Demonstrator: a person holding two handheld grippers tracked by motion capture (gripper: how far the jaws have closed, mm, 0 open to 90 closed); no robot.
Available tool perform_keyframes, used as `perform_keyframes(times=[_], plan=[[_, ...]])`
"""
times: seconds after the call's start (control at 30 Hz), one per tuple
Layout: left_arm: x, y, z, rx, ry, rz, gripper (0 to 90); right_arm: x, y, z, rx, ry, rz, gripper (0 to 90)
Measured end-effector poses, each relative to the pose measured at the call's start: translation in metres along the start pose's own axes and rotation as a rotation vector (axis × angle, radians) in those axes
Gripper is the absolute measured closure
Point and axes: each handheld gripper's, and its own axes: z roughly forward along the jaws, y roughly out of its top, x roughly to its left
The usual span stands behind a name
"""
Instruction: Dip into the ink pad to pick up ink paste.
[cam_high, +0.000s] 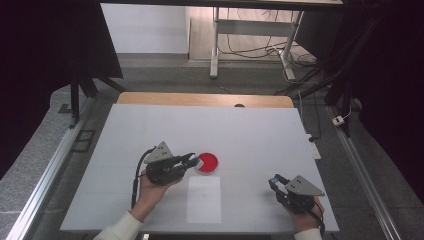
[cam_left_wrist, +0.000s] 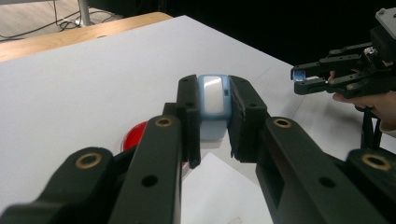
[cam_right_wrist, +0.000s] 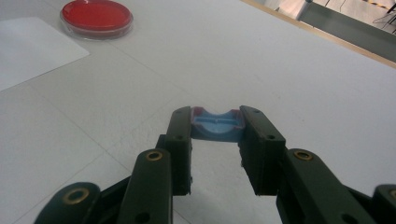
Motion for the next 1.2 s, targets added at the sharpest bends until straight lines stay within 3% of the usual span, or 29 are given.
perform_keyframes(times=[0.57,0.73,1.2], plan=[[0.011,0.007,0.015,0.055,0.014,0.031,75.5,0.002,-0.001,0.003,0.015,0.0,-0.012,65.1],[0.015,0.012,0.027,0.097,0.021,0.052,75.5,0.003,0.001,0.006,0.009,0.004,-0.01,65.1],[0.031,0.023,0.046,0.113,0.009,0.022,75.5,-0.001,0.0,0.007,0.006,0.003,0.002,65.1]])
